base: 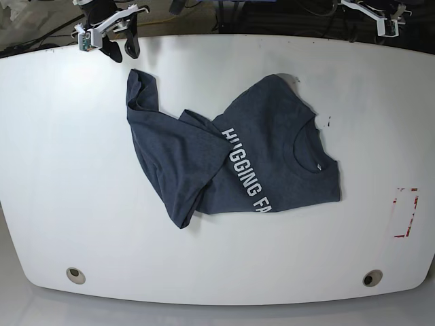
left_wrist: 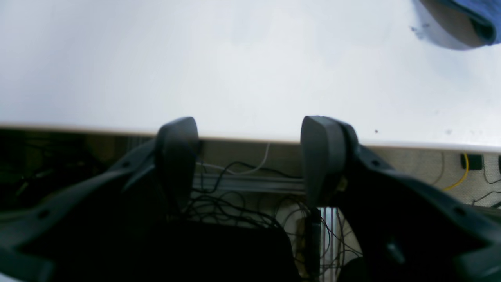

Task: Fold the T-shirt properly
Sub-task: 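Reach the right gripper down to the bunched navy shirt fabric, then grasp the shirt with the right gripper and drag it across the table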

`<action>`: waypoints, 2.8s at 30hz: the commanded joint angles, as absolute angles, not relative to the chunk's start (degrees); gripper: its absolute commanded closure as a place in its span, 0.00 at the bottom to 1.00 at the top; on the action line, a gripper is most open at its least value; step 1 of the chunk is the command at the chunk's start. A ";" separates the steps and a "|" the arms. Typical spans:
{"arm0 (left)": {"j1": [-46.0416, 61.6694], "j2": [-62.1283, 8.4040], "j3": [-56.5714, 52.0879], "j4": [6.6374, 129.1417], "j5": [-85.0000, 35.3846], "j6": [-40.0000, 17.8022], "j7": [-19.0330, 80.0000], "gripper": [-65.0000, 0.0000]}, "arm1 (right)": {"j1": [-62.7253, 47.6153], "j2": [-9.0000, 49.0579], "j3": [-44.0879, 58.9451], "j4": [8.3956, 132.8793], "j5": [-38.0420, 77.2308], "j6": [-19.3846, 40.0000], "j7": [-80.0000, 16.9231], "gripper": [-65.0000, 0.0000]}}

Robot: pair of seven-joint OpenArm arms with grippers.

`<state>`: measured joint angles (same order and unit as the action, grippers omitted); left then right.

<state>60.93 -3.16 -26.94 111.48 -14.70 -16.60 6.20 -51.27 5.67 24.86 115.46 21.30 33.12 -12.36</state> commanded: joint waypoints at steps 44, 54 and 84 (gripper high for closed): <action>56.13 -0.84 -27.03 112.48 -14.81 -16.75 4.88 0.24 | 6.55 21.93 -30.02 104.84 22.20 40.00 -42.86 0.33; 56.13 -1.27 -27.21 112.48 -14.81 -16.75 4.88 0.24 | 12.53 18.42 -41.01 93.93 22.11 40.00 -42.68 0.34; 54.99 -1.36 -27.21 112.48 -14.73 -16.75 4.97 0.24 | 8.92 8.75 -29.32 91.47 -3.56 40.00 -37.41 1.00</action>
<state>54.13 -1.23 -26.89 111.59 -14.41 -16.75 6.46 8.91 8.43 -31.86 87.02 -3.84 40.21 -38.02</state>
